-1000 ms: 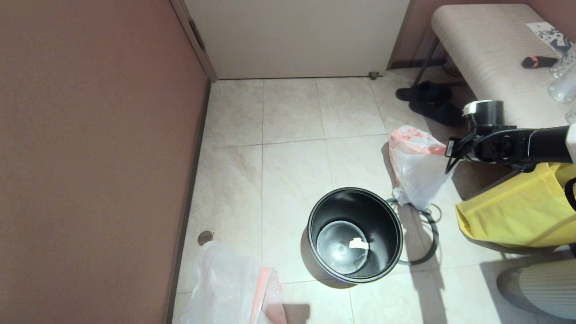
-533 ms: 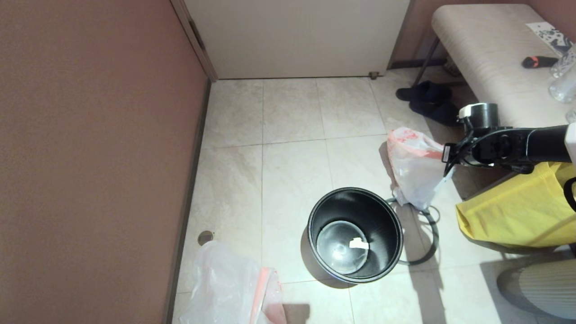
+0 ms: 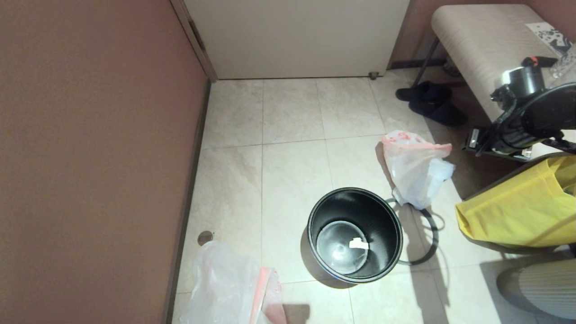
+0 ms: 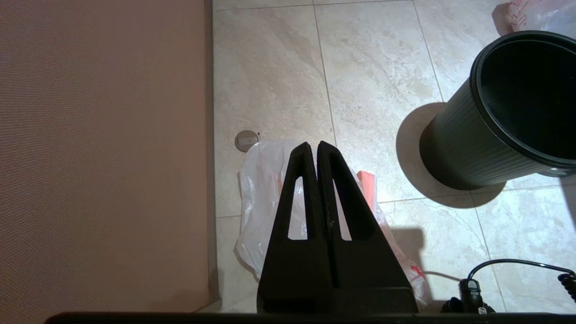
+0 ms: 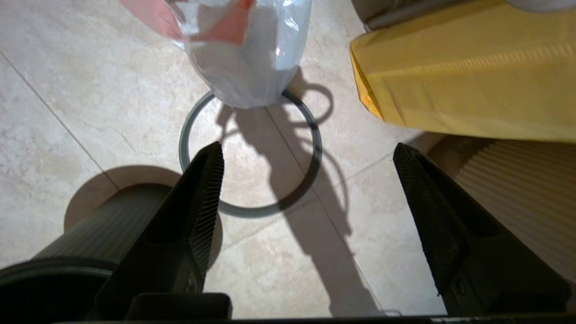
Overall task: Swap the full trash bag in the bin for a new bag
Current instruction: Place the trash bag on the floor, then pick up a new trash bag
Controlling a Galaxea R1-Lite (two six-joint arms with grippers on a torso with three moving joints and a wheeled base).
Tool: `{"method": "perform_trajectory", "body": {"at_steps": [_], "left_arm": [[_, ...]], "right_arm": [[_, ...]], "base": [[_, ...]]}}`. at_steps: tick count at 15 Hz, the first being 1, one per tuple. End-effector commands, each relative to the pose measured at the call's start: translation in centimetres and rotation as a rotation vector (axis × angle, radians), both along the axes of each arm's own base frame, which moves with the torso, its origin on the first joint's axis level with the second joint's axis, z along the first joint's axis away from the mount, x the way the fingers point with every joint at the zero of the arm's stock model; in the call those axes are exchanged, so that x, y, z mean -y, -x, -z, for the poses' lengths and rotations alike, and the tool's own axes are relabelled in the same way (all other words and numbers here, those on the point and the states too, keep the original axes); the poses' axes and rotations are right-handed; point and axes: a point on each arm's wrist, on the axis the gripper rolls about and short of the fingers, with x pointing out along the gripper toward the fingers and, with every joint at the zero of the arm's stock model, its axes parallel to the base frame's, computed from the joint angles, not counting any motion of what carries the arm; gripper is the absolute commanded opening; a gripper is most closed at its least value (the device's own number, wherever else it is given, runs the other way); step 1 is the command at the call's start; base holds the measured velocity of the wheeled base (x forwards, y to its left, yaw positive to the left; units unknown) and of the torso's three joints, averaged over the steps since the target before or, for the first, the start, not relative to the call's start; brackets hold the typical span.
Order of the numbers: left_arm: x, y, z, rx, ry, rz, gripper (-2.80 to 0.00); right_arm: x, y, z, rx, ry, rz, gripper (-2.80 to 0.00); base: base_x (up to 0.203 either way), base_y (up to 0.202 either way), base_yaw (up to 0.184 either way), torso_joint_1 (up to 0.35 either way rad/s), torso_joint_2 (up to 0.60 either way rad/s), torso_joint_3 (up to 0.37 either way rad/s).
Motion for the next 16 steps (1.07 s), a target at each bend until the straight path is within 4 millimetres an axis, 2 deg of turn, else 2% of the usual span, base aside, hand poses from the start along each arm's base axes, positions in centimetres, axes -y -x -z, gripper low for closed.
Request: {"method": "perform_trajectory", "body": {"at_steps": [1, 2, 3, 5, 10, 16], "left_arm": [[0.0, 0.0, 0.0, 0.0, 0.0, 0.0, -2.8], [0.0, 0.0, 0.0, -0.001, 0.0, 0.0, -2.8], [0.0, 0.0, 0.0, 0.0, 0.0, 0.0, -2.8], [0.0, 0.0, 0.0, 0.0, 0.0, 0.0, -2.8], [0.0, 0.0, 0.0, 0.0, 0.0, 0.0, -2.8], [0.0, 0.0, 0.0, -0.001, 0.0, 0.0, -2.8]], "right_arm": [[-0.2, 3.4, -2.3, 0.015, -0.005, 0.001, 0.0], [-0.4, 4.3, -1.6, -0.024, -0.007, -0.003, 0.0], [-0.5, 5.3, -0.6, -0.075, -0.009, -0.007, -2.8], [-1.0, 7.4, 0.8, -0.141, -0.023, -0.013, -2.8], [-2.2, 13.3, 0.1, -0.169, -0.11, -0.067, -2.8], [-4.7, 20.2, 1.8, -0.234, -0.149, -0.187, -2.8]], "base": [[0.0, 0.0, 0.0, 0.0, 0.0, 0.0], [0.0, 0.0, 0.0, 0.0, 0.0, 0.0], [0.0, 0.0, 0.0, 0.0, 0.0, 0.0], [0.0, 0.0, 0.0, 0.0, 0.0, 0.0], [0.0, 0.0, 0.0, 0.0, 0.0, 0.0], [0.0, 0.0, 0.0, 0.0, 0.0, 0.0]]}}
